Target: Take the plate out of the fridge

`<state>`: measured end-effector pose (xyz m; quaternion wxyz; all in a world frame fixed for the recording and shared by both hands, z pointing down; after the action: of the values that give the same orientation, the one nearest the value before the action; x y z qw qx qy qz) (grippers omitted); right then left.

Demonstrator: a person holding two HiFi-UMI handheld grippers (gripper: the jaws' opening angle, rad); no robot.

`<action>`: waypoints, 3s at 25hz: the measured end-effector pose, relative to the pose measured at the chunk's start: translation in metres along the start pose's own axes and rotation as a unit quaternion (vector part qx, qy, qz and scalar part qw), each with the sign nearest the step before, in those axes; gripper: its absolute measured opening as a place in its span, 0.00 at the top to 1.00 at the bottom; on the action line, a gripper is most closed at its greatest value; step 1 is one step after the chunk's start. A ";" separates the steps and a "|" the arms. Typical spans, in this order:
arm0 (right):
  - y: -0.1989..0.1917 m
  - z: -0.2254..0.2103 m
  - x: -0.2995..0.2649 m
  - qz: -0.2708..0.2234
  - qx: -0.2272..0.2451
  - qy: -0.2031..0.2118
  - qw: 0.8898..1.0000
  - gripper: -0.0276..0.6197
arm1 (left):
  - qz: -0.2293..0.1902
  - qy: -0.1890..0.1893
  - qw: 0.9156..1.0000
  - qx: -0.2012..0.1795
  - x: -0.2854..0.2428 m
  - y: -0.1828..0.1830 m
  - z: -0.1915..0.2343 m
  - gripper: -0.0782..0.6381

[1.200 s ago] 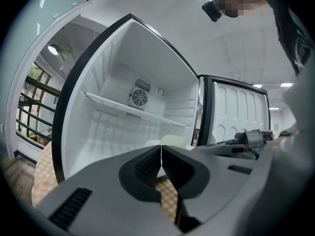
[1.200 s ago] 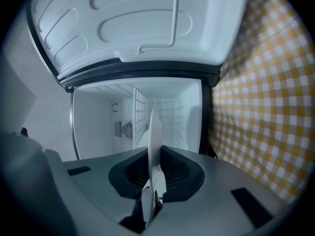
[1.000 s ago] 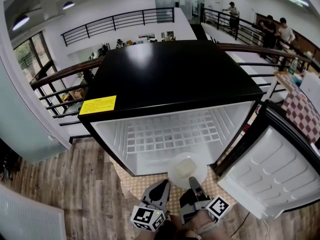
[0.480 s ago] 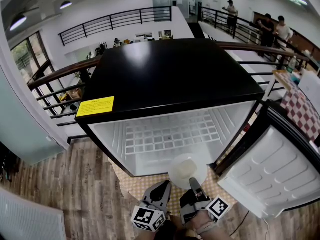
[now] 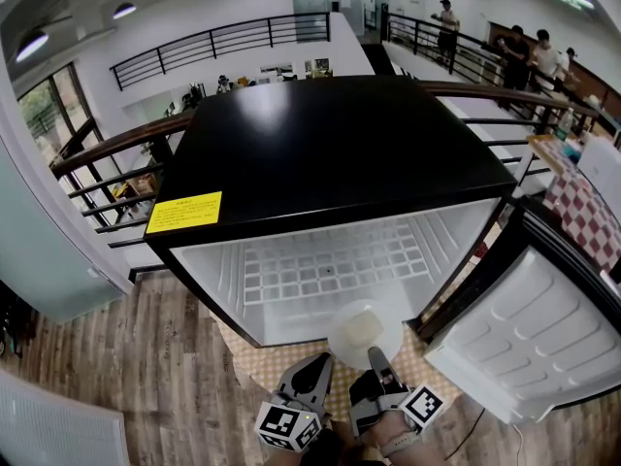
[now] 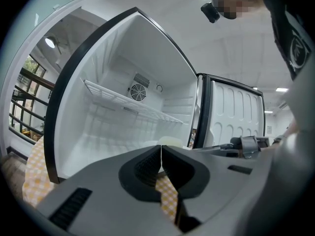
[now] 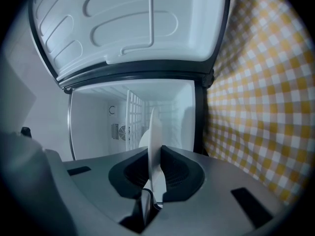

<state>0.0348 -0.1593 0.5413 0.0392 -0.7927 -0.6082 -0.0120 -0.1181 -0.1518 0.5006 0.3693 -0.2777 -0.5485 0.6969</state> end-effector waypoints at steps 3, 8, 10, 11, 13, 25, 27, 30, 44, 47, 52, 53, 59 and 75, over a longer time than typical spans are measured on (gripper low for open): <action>-0.001 -0.003 -0.001 -0.004 -0.001 -0.002 1.000 0.88 | 0.002 -0.002 1.000 0.001 -0.001 -0.002 0.002 0.87; -0.002 -0.005 -0.003 -0.007 -0.003 -0.003 1.000 0.88 | 0.004 -0.006 1.000 -0.003 -0.004 -0.002 0.004 0.87; -0.002 -0.007 -0.003 -0.009 -0.005 -0.001 1.000 0.88 | 0.004 -0.008 1.000 -0.005 -0.005 -0.001 0.005 0.87; -0.002 -0.007 -0.004 -0.010 -0.006 -0.001 1.000 0.88 | 0.005 -0.010 1.000 -0.004 -0.006 -0.001 0.005 0.87; -0.001 -0.009 -0.004 -0.012 -0.007 -0.002 1.000 0.88 | 0.007 -0.013 1.000 -0.004 -0.008 -0.002 0.005 0.87; 0.000 -0.019 -0.008 -0.023 -0.007 -0.010 1.000 0.88 | 0.023 -0.020 1.000 0.002 -0.014 -0.012 0.011 0.87; 0.000 -0.021 -0.008 -0.025 -0.009 -0.013 1.000 0.88 | 0.026 -0.021 0.999 0.002 -0.015 -0.013 0.012 0.87; 0.000 -0.023 -0.008 -0.029 -0.014 -0.018 0.999 0.88 | 0.029 -0.021 0.999 0.006 -0.016 -0.015 0.014 0.87; 0.004 -0.030 -0.012 -0.042 -0.018 -0.020 0.999 0.88 | 0.040 -0.035 0.998 0.013 -0.027 -0.022 0.017 0.87; 0.006 -0.032 -0.013 -0.045 -0.016 -0.022 0.999 0.88 | 0.042 -0.039 0.998 0.014 -0.030 -0.022 0.017 0.87; 0.007 -0.031 -0.015 -0.049 -0.020 -0.019 0.998 0.88 | 0.046 -0.041 0.998 0.013 -0.034 -0.024 0.018 0.87; 0.007 -0.031 -0.016 -0.050 -0.021 -0.018 0.998 0.88 | 0.046 -0.041 0.998 0.013 -0.034 -0.024 0.018 0.87; 0.007 -0.030 -0.020 -0.050 -0.022 -0.016 0.998 0.88 | 0.047 -0.044 0.998 0.012 -0.039 -0.024 0.019 0.87; 0.008 -0.031 -0.021 -0.056 -0.025 -0.018 0.998 0.88 | 0.045 -0.047 0.998 0.009 -0.042 -0.021 0.020 0.87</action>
<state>0.0384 -0.1843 0.5708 0.0076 -0.7585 -0.6515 -0.0147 -0.1057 -0.1949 0.5256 0.3134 -0.2657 -0.5459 0.7302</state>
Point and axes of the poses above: the fingertips, and each gripper's own axes: x backward along the fingers, z to its left, y out of its top, the point moved 5 cm from there along x, backward along the fingers, and after that the axes turned 4 degrees about -z, right-handed, at the moved point
